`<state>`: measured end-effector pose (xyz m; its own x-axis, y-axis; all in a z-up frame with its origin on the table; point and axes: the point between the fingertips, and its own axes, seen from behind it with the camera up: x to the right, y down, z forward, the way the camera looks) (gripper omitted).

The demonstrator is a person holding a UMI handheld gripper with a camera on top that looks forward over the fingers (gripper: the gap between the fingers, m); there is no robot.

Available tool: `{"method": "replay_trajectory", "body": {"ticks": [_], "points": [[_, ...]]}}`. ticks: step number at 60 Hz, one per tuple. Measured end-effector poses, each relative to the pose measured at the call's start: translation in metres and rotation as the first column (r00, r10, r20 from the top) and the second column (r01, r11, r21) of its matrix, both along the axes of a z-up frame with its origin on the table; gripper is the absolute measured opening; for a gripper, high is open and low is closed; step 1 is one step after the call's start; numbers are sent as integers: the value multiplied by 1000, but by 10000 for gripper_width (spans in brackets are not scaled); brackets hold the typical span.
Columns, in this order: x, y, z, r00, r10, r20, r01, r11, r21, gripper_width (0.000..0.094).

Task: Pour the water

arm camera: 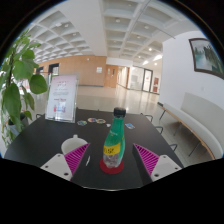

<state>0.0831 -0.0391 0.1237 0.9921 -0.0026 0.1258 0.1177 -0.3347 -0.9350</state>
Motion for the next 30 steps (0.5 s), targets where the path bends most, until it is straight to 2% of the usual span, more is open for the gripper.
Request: {"method": "replay_trajectory", "body": {"ticks": [9,20,30], "points": [[-12,-75,34,1000,-16,-6,16,1000,-20,855],[-26,-163,75,1000,-16,20,16,1000,12,852],[-47,-225,88,999,2,-42,-1,1000,13,855]]}}
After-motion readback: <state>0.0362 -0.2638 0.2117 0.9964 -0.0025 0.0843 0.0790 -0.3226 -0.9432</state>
